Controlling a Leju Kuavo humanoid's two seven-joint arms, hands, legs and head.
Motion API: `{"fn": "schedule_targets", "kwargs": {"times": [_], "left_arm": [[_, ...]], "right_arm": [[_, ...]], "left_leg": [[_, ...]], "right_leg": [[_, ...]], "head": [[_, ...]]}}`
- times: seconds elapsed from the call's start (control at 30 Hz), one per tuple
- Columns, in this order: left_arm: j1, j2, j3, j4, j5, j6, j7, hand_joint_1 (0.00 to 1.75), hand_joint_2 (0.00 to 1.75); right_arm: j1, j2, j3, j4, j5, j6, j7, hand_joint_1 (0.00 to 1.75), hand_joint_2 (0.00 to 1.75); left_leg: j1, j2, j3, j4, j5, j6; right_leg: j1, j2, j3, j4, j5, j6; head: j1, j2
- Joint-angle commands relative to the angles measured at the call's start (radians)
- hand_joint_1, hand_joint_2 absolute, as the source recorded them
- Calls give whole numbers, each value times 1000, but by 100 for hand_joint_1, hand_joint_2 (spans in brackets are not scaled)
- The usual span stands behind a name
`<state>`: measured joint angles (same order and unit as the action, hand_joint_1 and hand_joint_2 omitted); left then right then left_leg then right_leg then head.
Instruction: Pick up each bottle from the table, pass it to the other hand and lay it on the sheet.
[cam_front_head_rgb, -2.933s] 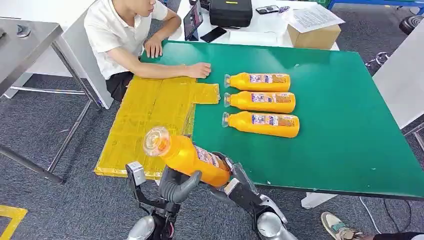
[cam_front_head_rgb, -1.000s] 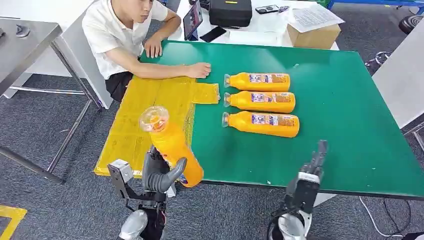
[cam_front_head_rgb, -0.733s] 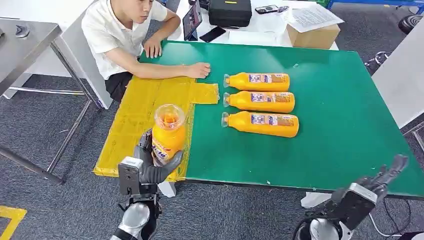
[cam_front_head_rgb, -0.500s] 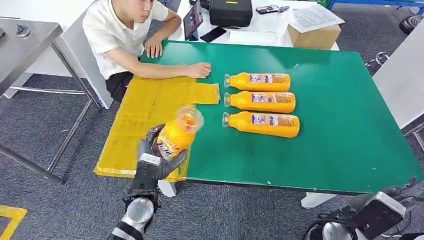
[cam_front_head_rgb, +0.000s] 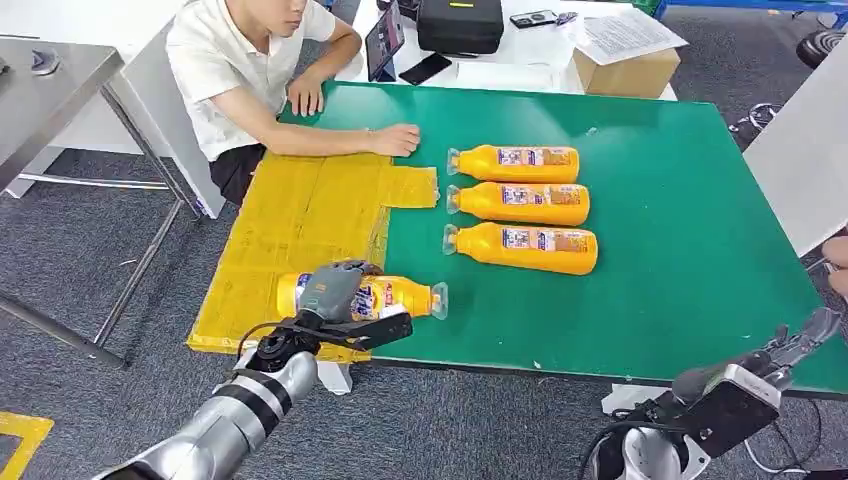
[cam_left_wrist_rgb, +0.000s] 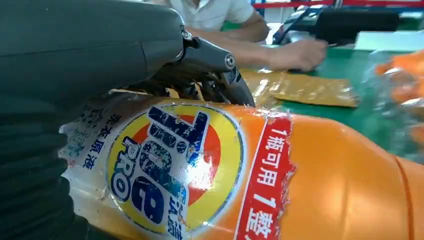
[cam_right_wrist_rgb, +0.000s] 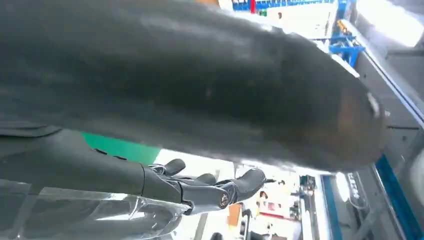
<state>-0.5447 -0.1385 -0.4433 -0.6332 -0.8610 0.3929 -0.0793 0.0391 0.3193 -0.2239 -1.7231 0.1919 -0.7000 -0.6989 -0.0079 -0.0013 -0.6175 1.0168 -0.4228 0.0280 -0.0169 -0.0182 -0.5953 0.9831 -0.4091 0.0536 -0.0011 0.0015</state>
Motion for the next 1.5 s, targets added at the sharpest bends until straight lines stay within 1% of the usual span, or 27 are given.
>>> {"fn": "schedule_targets", "kwargs": {"times": [0.03,0.1,0.17,0.23,0.27,0.33,0.4,0.5,0.53,0.6,0.73,0.8,0.87,0.9,0.93,0.97,1.0,1.03,1.07,1.13,1.17,1.23,1.33,1.37,1.43,1.47,1.5], "left_arm": [[-102,33,-17,180,15,-42,11,0,175],[-101,30,14,179,48,-68,-7,0,175],[-88,18,89,160,145,-120,-77,0,175],[-85,13,108,156,173,-139,-89,0,175],[-76,1,165,138,273,-249,-146,0,175],[-63,-7,213,116,360,-331,-194,0,175],[-57,-9,217,103,377,-355,-213,0,175],[-15,-10,190,-19,435,-443,-237,0,175],[7,-10,179,-81,463,-453,-237,0,175],[7,-12,176,-87,464,-453,-237,0,175],[12,-17,172,-100,467,-451,-240,0,175],[106,-19,137,-298,509,-383,-298,0,175],[241,-28,104,-550,570,-270,-333,0,175],[304,-43,102,-658,664,-236,-362,0,175],[367,-29,76,-776,719,-208,-355,0,175],[402,-52,95,-826,777,-172,-401,0,175],[402,-52,95,-826,777,-172,-401,0,175],[436,-40,79,-876,798,-156,-400,0,175],[471,-35,71,-944,895,-114,-453,0,175],[498,-25,58,-1000,887,-38,-503,0,175],[510,-21,53,-1027,901,-13,-516,0,175],[533,-26,60,-1060,988,-33,-492,0,175],[536,-23,59,-1063,989,-32,-492,0,175],[534,-22,56,-1058,1018,-42,-479,0,175],[535,-21,55,-1058,1019,-41,-479,0,175],[538,-20,51,-1059,1014,-27,-488,0,175],[537,-17,45,-1058,997,-15,-500,0,175]], "right_arm": [[-26,-44,54,108,-28,2,1,0,0],[-23,-50,63,114,-38,2,1,0,0],[-21,-57,77,124,-48,2,1,0,0],[-21,-56,79,126,-48,2,1,0,0],[-21,-61,83,129,-47,2,1,0,0],[-20,-64,87,133,-52,2,1,0,0],[-19,-66,88,135,-54,2,1,0,0],[-14,-69,90,133,-55,2,1,0,0],[-14,-67,87,134,-45,2,1,0,0],[-13,-67,87,133,-46,2,1,0,0],[-11,-69,89,132,-49,2,1,0,0],[3,-62,74,110,-36,2,1,0,0],[31,-69,81,90,-20,2,1,0,0],[45,-87,103,107,27,2,1,0,175],[48,-102,120,138,42,2,1,0,175],[55,-127,152,207,79,2,1,0,175],[55,-127,152,207,79,2,1,0,175],[55,-142,170,229,88,2,1,0,175],[45,-160,175,301,208,2,1,0,175],[21,-170,153,415,449,2,1,0,175],[4,-171,117,470,594,2,16,0,175],[-18,-234,150,551,700,2,102,0,175],[-22,-242,149,558,697,2,101,0,175],[-25,-261,161,580,738,2,135,0,175],[-27,-271,177,589,732,2,141,0,175],[-39,-309,224,609,711,2,167,0,175],[-44,-323,237,611,722,2,189,0,175]], "left_leg": [[2,1,3,-1,-1,-2],[2,2,4,-1,-2,-2],[3,4,6,0,-3,-3],[2,2,4,-1,-2,-2],[3,2,5,0,-2,-3],[2,2,4,-1,-2,-2],[2,2,4,-1,-2,-2],[1,0,5,-1,-1,-1],[2,1,6,-1,-2,-2],[1,0,4,-1,-1,-1],[2,0,6,0,-2,-2],[1,0,4,-1,-1,-2],[1,0,5,-1,-2,-2],[0,0,4,-1,-1,-1],[1,0,6,-1,-4,-2],[1,1,6,-1,-3,-1],[1,2,4,-1,-2,-1],[2,4,7,-1,-5,-2],[2,3,5,0,-5,-2],[2,5,7,-1,-6,-3],[2,3,5,-1,-5,-3],[3,5,6,-2,-5,-3],[2,1,2,-1,-4,-2],[2,2,5,-1,-4,-3],[2,-1,2,-1,-2,-1],[1,0,1,-1,-2,0],[1,1,4,-1,-3,-1]], "right_leg": [[1,2,3,-1,0,-2],[2,4,4,-1,0,-2],[3,6,6,-2,0,-3],[2,4,4,-2,0,-2],[2,4,5,-2,-1,-3],[2,4,4,-2,0,-2],[1,4,4,-2,0,-2],[1,1,5,-2,0,-2],[2,3,6,-2,-1,-2],[1,2,4,-1,0,-1],[2,2,6,-2,-1,-2],[1,2,4,-1,-1,-2],[1,2,5,-2,-2,-2],[0,1,4,-1,-1,-1],[1,2,6,-2,-3,-2],[1,2,6,-2,-2,-2],[1,3,4,-2,-1,-1],[2,5,7,-3,-2,-2],[2,4,5,-2,-2,-2],[2,7,7,-4,-2,-2],[2,5,5,-4,-1,-2],[3,6,5,-5,-1,-2],[2,2,2,-3,-1,-1],[2,3,4,-3,-2,-2],[2,1,2,-3,-1,-1],[1,1,2,-2,-1,-1],[1,4,4,-3,-2,-2]], "head": [[0,0],[0,0],[0,0],[0,0],[0,0],[0,0],[0,0],[0,0],[0,0],[0,0],[0,0],[0,0],[0,0],[0,0],[0,0],[1,0],[0,0],[0,0],[0,0],[1,0],[0,0],[0,0],[0,0],[0,0],[0,0],[0,0],[0,0]]}}
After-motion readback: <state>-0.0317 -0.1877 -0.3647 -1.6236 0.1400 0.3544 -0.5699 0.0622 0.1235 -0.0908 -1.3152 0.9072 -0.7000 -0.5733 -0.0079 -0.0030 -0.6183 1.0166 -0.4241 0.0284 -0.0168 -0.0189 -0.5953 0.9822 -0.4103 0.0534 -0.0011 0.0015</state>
